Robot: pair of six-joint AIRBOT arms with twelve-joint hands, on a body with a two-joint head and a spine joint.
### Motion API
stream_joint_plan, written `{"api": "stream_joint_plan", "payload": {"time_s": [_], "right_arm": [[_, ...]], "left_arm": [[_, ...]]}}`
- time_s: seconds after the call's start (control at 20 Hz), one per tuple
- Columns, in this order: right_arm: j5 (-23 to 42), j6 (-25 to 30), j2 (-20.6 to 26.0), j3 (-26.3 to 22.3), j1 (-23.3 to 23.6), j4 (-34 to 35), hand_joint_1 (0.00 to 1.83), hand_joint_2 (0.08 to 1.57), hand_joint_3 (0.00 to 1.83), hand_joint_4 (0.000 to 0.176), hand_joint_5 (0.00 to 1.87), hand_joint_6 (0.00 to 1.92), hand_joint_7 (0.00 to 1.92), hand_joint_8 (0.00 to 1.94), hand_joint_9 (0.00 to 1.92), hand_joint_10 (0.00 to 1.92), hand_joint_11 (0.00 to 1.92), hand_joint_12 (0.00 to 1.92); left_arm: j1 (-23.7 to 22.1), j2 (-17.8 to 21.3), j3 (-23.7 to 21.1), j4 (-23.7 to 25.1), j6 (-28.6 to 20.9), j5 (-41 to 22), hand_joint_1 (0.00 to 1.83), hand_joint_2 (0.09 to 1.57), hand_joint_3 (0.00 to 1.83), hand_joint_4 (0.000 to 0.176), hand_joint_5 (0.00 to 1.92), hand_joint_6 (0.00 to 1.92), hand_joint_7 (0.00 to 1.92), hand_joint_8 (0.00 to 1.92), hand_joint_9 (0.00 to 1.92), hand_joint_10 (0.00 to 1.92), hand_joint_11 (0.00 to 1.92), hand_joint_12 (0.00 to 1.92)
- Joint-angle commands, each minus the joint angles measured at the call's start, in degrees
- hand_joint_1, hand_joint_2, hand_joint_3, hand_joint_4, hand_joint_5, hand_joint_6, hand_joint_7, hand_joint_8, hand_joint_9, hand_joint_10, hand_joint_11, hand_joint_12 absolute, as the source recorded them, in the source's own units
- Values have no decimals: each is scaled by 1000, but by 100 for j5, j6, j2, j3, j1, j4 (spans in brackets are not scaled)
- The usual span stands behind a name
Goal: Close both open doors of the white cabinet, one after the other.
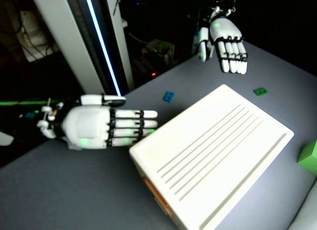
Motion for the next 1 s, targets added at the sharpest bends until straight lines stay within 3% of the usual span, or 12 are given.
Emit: {"api": "stream_joint_plan", "payload": {"time_s": [0.0, 0.15, 0.25, 0.35, 0.4, 0.5, 0.6, 0.65, 0.75, 0.8, 0.85, 0.95], "right_arm": [[703, 101, 67, -27, -10, 108, 0, 1508, 1, 0, 24, 9, 0, 0, 0, 0, 0, 0], [841, 335, 199, -80, -137, 141, 0, 1519, 6, 0, 26, 8, 3, 1, 0, 0, 18, 8], [1134, 410, 378, -161, -313, 299, 0, 1491, 0, 0, 44, 13, 25, 9, 0, 0, 15, 5], [1724, 409, 606, -273, -677, 719, 0, 1478, 0, 0, 66, 16, 45, 13, 18, 7, 49, 18], [1916, 407, 656, -298, -786, 848, 0, 1477, 0, 0, 52, 8, 31, 5, 6, 1, 34, 11], [2533, 372, 784, -368, -1094, 1189, 0, 1478, 1, 0, 135, 16, 112, 11, 76, 9, 86, 24], [2852, 290, 860, -387, -1120, 1290, 0, 1469, 0, 0, 116, 4, 103, 4, 66, 2, 54, 8], [2964, 115, 881, -404, -1081, 1465, 0, 1458, 0, 16, 138, 10, 122, 9, 84, 8, 92, 24], [2964, -22, 890, -391, -979, 1545, 0, 1458, 0, 16, 156, 17, 136, 14, 99, 13, 112, 32], [2964, -100, 877, -360, -888, 1601, 0, 1451, 0, 20, 214, 12, 196, 10, 161, 11, 163, 49], [2964, -147, 855, -328, -820, 1655, 0, 1444, 0, 20, 222, 8, 197, 4, 154, 2, 142, 38], [2964, -172, 754, -194, -725, 1787, 0, 1459, 4, 0, 161, 0, 142, 0, 122, 0, 137, 35]], "left_arm": [[-13, 21, -15, -13, -24, -740, 0, 1571, 173, 0, 44, 1, 21, 2, 52, 0, 0, 323], [-13, 34, -6, -28, -26, -741, 0, 1571, 173, 0, 52, 3, 26, 3, 52, 2, 0, 377], [-9, 36, -4, -46, -26, -773, 0, 1571, 117, 0, 11, 3, 2, 0, 14, 3, 0, 299], [-8, 49, 3, -69, -26, -823, 0, 1571, 133, 0, 19, 5, 0, 0, 3, 1, 0, 191], [-8, 55, 10, -87, -26, -857, 0, 1571, 154, 0, 74, 2, 44, 0, 52, 2, 0, 304], [-10, 77, 37, -183, -16, -1087, 0, 1571, 136, 0, 109, 3, 98, 5, 101, 10, 0, 254], [-36, 101, 57, -212, 1, -1302, 0, 1571, 87, 0, 60, 4, 30, 1, 36, 1, 0, 451], [-68, 100, 75, -232, -1, -1500, 0, 1562, 53, 0, 103, 12, 84, 12, 100, 17, 0, 694], [-74, 99, 76, -245, -1, -1653, 0, 1569, 70, 0, 115, 13, 93, 10, 108, 16, 0, 720], [-91, 99, 77, -252, -3, -1748, 0, 1571, 110, 0, 140, 12, 104, 7, 104, 9, 0, 620], [-118, 93, 86, -259, -10, -1785, 0, 1571, 92, 0, 87, 11, 45, 8, 44, 9, 0, 387], [-156, 39, 139, -301, -73, -1802, 0, 1571, 89, 0, 71, 2, 14, 13, 12, 9, 0, 158]]}}
